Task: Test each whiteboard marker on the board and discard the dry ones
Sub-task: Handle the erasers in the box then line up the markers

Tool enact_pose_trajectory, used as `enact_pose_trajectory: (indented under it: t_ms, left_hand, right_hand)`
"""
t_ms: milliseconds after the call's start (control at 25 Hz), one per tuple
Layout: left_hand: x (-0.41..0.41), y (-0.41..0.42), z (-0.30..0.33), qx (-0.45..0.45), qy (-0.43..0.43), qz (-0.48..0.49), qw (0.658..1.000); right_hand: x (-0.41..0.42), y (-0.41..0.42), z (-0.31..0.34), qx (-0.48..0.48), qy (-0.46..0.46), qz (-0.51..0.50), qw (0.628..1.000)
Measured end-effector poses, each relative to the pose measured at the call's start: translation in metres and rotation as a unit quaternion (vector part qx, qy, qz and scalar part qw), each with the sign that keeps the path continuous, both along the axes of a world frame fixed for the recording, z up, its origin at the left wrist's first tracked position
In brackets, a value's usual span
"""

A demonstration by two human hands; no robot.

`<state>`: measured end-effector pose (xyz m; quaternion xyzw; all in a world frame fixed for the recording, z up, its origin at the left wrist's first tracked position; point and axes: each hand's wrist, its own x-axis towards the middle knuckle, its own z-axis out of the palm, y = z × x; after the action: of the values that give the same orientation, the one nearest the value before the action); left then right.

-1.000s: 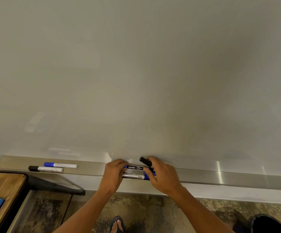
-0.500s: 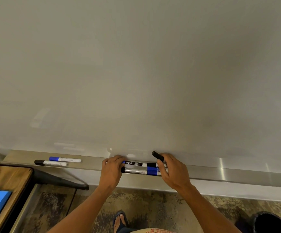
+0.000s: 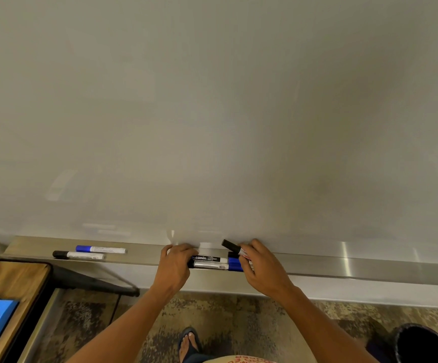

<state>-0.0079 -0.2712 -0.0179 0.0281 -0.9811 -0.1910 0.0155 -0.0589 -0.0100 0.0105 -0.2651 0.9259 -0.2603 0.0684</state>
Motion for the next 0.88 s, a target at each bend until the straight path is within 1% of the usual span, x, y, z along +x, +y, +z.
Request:
enact_pose_trajectory:
  t_ms: [120, 200, 320, 400, 560, 640, 760, 880]
  left_hand:
    - [0.001, 0.0, -0.002, 0.011, -0.011, -0.004, 1.0]
    - [0.002, 0.0, -0.002, 0.013, -0.011, -0.009, 1.0]
    - [0.003, -0.002, -0.003, 0.041, -0.009, -0.005, 0.999]
    - [0.005, -0.007, -0.006, 0.06, -0.003, 0.003, 0.998]
    - [0.005, -0.012, -0.001, 0.119, 0.041, 0.036, 0.991]
    - [0.005, -0.011, 0.008, 0.123, 0.053, 0.036, 0.99]
    - [0.01, -0.013, 0.011, 0.125, 0.051, 0.073, 0.988]
    - [0.015, -0.02, 0.008, 0.175, 0.025, 0.126, 0.976]
  right_hand:
    - [0.001, -0.007, -0.002, 0.018, -0.009, 0.013, 1.0]
    - [0.002, -0.013, -0.003, 0.02, 0.002, 0.012, 1.0]
    - [-0.001, -0.023, -0.004, 0.014, 0.028, 0.006, 0.999]
    - [-0.004, -0.033, -0.004, 0.019, 0.037, 0.019, 0.999]
    - [-0.006, -0.055, -0.003, 0.023, 0.052, 0.059, 0.997]
    - [-0.007, -0.067, -0.006, 0.027, 0.067, 0.066, 0.995]
    - [-0.005, -0.086, -0.015, 0.032, 0.077, 0.054, 0.995]
    - [0.001, -0.097, -0.021, 0.052, 0.076, 0.025, 0.995]
